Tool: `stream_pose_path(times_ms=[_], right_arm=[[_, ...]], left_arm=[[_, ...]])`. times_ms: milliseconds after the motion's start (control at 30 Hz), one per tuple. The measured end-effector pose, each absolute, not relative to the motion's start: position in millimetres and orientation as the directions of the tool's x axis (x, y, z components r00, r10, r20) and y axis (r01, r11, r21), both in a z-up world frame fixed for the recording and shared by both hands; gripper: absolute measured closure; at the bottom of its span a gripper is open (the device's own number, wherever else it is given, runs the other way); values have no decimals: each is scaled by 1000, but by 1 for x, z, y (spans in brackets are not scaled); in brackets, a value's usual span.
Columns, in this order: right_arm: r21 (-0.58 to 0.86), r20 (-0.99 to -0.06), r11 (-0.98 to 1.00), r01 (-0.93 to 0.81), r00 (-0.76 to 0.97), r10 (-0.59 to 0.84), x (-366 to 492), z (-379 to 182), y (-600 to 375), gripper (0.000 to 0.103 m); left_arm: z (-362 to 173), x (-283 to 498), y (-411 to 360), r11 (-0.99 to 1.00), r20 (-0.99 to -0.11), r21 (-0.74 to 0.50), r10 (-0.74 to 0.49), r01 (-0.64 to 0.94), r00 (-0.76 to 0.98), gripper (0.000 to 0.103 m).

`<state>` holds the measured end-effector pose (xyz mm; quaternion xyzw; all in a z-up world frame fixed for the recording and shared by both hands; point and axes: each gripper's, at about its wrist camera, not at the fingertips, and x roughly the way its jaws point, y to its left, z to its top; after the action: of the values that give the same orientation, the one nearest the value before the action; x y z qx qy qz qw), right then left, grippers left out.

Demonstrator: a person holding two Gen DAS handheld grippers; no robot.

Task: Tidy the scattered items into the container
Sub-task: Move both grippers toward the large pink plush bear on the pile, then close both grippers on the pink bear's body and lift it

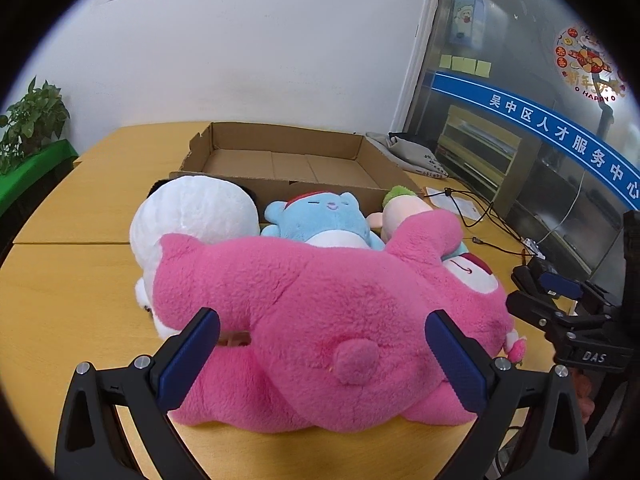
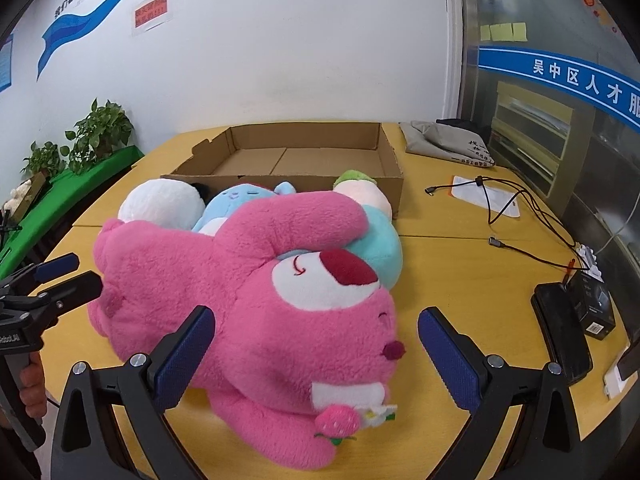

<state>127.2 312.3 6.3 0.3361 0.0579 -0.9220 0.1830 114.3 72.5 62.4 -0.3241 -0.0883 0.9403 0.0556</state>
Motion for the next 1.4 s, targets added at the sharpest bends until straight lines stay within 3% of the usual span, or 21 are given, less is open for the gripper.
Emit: stream_pose_path(times_ms=[767, 1100, 1167, 1233, 1400], right_arm=[[66, -682, -913, 402, -650, -335, 87, -25, 324, 0], [210, -676, -860, 465, -567, -471, 69, -59, 341, 0], [189, -668, -853, 486, -573, -474, 71, -59, 332, 1], [188, -662, -844, 502, -571, -486, 73, -59, 327, 10], [174, -662, -847, 502, -578, -478, 82, -57, 323, 21]], left_arm=[[28, 75, 62, -933, -605, -332, 325, -141, -727, 1], [-6, 58, 54, -879, -655, -449, 445, -159, -611, 1], [-8, 56, 54, -876, -653, -449, 454, -173, -606, 6], [-7, 55, 54, -878, -654, -444, 453, -178, -606, 13], [-5, 61, 53, -877, -650, -442, 457, -186, -608, 28]])
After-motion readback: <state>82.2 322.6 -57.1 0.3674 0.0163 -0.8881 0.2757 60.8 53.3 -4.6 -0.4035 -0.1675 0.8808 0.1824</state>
